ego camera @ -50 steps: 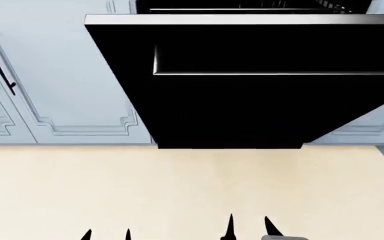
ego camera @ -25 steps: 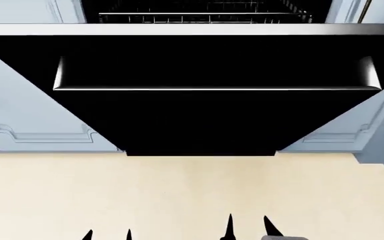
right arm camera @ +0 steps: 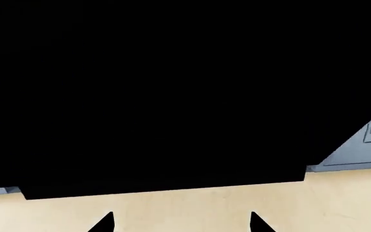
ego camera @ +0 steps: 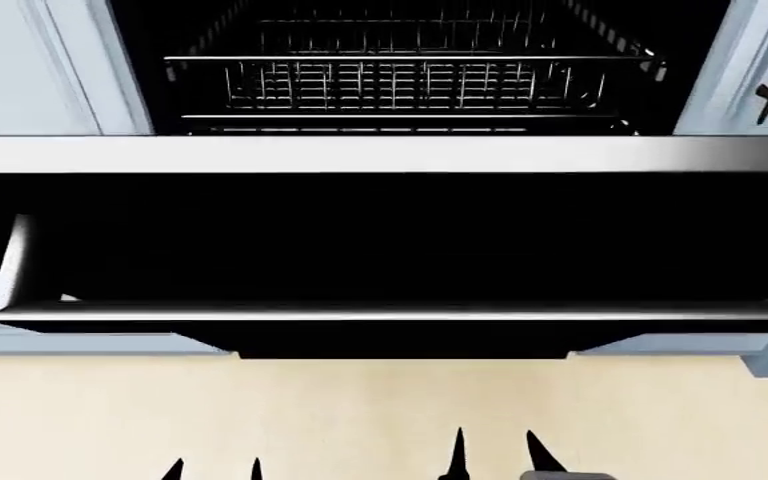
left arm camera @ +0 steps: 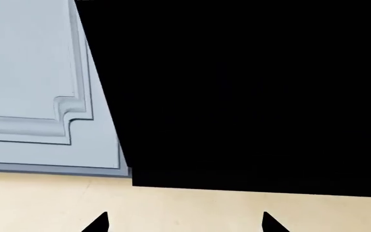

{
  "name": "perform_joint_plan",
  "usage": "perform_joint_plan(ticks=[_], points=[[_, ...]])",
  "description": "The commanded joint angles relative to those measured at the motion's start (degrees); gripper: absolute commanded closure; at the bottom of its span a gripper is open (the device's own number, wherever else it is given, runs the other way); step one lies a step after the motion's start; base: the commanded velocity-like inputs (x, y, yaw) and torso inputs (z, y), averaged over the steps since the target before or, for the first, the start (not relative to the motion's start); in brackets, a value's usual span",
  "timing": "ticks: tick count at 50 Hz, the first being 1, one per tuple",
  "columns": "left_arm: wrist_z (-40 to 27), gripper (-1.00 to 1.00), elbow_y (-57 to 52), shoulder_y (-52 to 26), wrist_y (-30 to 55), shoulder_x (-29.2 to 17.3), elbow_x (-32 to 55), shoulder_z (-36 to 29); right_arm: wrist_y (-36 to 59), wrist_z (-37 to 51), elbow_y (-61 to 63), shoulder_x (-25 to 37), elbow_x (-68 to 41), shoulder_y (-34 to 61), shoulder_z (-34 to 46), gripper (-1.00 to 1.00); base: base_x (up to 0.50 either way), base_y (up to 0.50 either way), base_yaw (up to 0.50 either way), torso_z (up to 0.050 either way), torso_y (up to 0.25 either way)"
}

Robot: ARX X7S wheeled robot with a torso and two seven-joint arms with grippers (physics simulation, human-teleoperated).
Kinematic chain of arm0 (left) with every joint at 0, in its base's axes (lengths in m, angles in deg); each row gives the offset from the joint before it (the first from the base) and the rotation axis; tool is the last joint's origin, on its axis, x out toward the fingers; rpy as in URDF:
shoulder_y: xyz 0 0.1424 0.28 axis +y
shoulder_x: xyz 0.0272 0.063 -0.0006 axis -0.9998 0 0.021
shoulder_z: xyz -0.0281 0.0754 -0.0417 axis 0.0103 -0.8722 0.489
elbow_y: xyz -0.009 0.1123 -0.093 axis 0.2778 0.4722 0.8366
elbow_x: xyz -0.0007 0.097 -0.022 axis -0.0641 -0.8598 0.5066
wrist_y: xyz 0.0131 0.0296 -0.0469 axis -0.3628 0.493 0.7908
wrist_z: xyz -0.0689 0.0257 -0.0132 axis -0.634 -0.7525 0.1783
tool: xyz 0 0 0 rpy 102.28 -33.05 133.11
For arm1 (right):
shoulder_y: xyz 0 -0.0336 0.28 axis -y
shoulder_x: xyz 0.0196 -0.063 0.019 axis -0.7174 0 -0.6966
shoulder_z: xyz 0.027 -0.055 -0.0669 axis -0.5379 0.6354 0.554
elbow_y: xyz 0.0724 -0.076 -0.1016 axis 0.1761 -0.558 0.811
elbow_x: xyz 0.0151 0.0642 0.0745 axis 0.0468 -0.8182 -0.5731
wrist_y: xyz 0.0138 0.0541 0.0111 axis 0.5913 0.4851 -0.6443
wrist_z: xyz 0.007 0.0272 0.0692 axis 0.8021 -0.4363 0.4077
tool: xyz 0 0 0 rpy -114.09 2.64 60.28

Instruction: Close the dishwasher door

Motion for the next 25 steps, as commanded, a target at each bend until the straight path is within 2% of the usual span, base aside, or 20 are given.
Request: perform_joint_plan(ticks=[1, 5, 25], points=[[-0.06, -1.0, 0.03, -0.08, -0.11, -0.09, 0.16, -0.17, 0.18, 0.25, 0.09, 0.14, -0.2, 0.09, 0.19, -1.0, 0.5, 0.0, 0.0, 0.0, 0.0], [-0.09, -1.0, 0.05, -0.09, -0.15, -0.12, 0.18, -0.24, 0.04, 0.3, 0.04, 0.14, -0.29, 0.1, 0.21, -1.0, 0.44, -0.08, 0.0, 0.0, 0.0], [-2.04, -1.0, 0.16, -0.11, -0.46, -0.32, -1.55, -0.34, 3.08, 2.48, 1.2, 0.37, -1.1, 0.04, 0.15, -1.0, 0.0, 0.0, 0.0, 0.0, 0.0]])
